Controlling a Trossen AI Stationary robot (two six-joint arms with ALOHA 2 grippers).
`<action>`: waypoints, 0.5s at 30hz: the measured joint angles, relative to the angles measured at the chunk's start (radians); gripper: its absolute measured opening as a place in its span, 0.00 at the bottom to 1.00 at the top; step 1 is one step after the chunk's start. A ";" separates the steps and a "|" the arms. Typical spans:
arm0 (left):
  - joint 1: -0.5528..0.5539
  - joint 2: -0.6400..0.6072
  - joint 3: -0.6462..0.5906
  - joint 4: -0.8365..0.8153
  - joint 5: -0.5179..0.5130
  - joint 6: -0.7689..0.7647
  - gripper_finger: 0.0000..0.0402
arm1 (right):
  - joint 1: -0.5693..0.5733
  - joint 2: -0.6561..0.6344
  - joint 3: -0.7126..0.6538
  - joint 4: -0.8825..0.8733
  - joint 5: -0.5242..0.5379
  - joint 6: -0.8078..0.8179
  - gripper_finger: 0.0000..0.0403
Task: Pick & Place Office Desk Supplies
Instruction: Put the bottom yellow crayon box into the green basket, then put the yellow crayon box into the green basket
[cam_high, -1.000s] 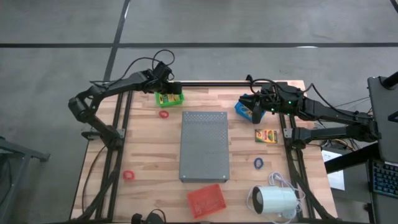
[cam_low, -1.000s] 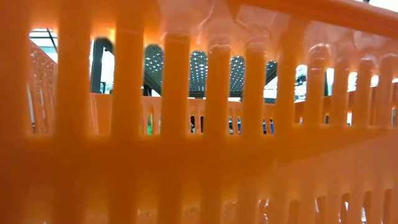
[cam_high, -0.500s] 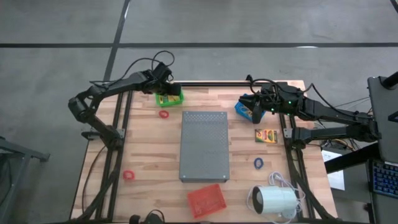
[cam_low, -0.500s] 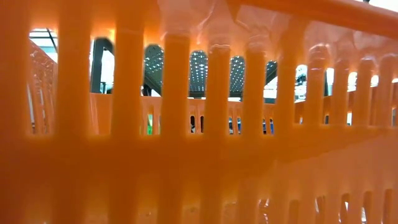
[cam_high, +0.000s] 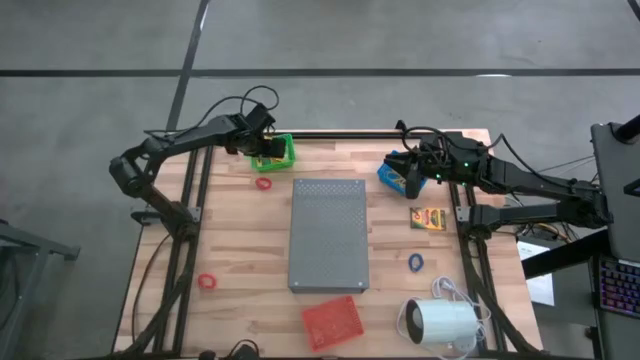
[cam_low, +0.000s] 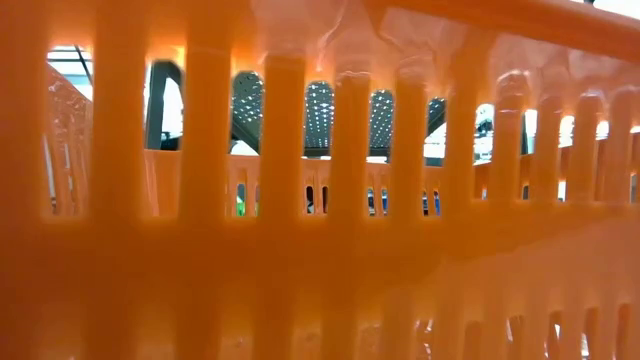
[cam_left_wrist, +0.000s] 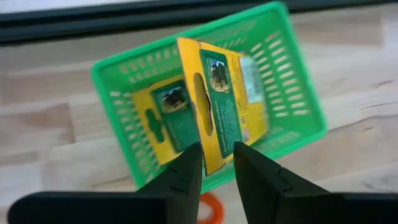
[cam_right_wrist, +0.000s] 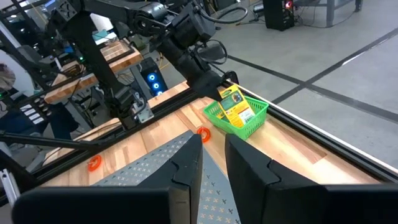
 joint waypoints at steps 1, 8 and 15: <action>0.000 0.000 0.000 -0.015 -0.004 0.000 0.24 | 0.000 0.000 0.000 0.000 0.000 0.000 0.17; 0.000 0.000 0.000 -0.080 -0.040 -0.026 0.24 | 0.000 0.000 0.000 0.000 0.000 0.000 0.19; 0.000 0.000 0.000 -0.083 -0.047 -0.026 0.24 | 0.000 0.000 0.000 0.000 0.000 0.000 0.19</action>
